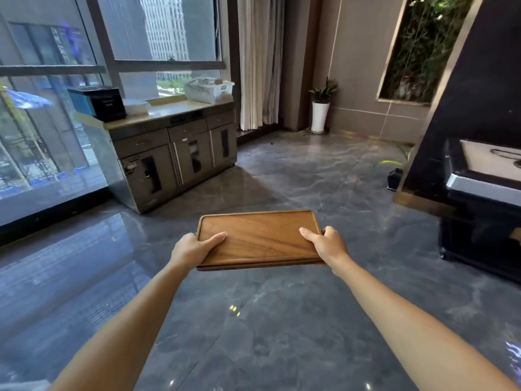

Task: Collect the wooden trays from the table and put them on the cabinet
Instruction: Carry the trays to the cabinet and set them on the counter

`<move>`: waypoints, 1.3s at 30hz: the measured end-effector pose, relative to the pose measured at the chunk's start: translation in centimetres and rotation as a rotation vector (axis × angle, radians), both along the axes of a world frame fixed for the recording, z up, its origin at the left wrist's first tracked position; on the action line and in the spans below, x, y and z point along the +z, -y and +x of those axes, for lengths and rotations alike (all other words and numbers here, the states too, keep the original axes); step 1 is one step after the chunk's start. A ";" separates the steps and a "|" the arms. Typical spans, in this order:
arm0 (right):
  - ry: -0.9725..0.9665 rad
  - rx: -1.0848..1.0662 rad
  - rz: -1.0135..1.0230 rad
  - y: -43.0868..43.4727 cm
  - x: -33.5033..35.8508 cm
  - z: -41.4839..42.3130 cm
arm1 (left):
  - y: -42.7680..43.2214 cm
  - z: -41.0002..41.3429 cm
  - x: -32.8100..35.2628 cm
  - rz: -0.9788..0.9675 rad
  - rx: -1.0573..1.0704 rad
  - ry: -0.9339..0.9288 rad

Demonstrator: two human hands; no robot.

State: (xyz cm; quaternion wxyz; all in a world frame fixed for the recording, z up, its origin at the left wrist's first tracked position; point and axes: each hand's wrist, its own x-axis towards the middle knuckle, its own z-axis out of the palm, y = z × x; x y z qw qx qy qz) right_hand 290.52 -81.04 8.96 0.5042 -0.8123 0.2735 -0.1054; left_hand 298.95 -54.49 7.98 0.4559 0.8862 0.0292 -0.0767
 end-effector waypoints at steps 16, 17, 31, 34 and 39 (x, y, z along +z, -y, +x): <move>0.033 0.164 0.051 13.8 1.7 39.7 | 13.0 36.0 2.8 0.041 0.165 0.031; 0.037 0.169 0.050 14.3 1.4 42.4 | 13.3 38.5 2.5 0.038 0.168 0.037; 0.081 0.235 0.079 22.1 4.2 82.9 | 21.2 77.4 5.2 0.023 0.243 0.103; 0.073 0.250 0.052 25.2 3.9 90.3 | 24.2 84.1 4.6 0.001 0.260 0.082; 0.053 0.301 0.017 30.3 2.1 103.7 | 29.0 96.0 2.2 -0.015 0.291 0.054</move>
